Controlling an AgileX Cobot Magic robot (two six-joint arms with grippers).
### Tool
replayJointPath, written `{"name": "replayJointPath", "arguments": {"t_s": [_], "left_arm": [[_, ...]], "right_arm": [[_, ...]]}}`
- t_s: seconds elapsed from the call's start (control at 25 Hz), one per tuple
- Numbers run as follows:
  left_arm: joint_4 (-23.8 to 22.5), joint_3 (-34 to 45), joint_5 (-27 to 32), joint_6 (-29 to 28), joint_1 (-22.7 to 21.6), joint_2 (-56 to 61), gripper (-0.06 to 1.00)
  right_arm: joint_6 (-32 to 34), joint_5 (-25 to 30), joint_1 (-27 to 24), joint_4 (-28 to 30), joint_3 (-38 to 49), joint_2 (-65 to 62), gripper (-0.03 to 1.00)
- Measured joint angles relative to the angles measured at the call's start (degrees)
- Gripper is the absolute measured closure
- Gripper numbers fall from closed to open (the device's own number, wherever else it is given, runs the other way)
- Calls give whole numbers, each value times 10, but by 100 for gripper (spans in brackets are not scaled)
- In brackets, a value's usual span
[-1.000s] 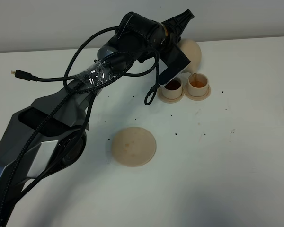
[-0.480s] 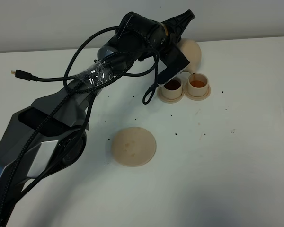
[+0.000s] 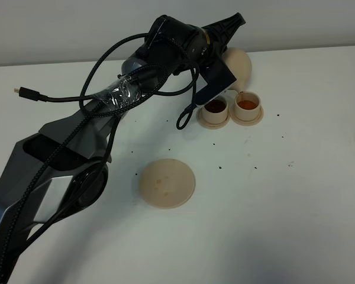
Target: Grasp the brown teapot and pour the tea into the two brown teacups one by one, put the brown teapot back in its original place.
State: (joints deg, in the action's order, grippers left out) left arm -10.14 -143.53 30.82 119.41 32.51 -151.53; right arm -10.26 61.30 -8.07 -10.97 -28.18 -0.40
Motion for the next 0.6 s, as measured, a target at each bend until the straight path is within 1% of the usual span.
{"name": "replayJointPath", "arguments": {"t_s": [0.6], "left_arm": [[1,0,-18,3,7,0,80]], "right_arm": [[0,0,0,0,0,0,66]]}}
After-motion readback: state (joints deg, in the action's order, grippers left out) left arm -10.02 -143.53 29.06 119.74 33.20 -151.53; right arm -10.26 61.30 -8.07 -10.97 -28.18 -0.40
